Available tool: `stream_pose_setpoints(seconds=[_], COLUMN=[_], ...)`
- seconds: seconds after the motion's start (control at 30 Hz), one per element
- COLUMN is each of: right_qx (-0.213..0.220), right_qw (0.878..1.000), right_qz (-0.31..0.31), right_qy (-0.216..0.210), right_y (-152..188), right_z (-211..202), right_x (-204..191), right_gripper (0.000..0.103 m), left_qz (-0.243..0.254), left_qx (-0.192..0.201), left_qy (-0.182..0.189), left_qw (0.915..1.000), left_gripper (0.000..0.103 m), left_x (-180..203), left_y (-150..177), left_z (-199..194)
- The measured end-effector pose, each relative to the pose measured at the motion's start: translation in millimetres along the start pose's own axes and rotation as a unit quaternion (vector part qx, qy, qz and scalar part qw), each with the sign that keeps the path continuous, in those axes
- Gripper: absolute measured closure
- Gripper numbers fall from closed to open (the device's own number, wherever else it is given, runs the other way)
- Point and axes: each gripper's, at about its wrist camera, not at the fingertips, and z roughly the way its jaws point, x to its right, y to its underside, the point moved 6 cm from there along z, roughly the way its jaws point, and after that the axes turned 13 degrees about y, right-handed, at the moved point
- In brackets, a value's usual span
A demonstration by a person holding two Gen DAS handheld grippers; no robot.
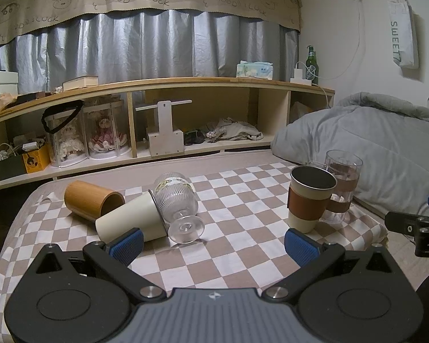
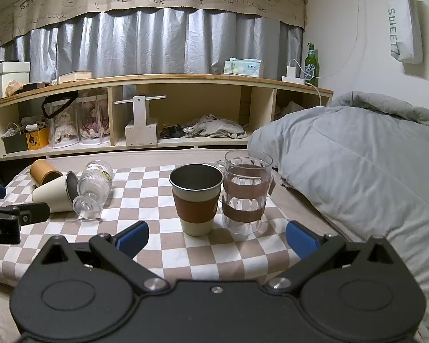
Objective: Flip cup upright
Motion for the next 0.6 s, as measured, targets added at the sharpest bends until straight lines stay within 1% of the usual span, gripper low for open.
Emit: stream_pose_setpoints(seconds=[0.6], right_qx=[-0.001], right_qw=[1.0], right_qz=[0.0], right_qy=[-0.001], right_y=[0.2], right_z=[1.0], right_x=[0.7], right_gripper=[0.0], left_qz=[0.0], left_qx=[0.0], left_qy=[-0.001], left_qw=[1.0], left_gripper=[0.0], left_x=[-2.7], left_y=[-1.3], left_z=[-1.3])
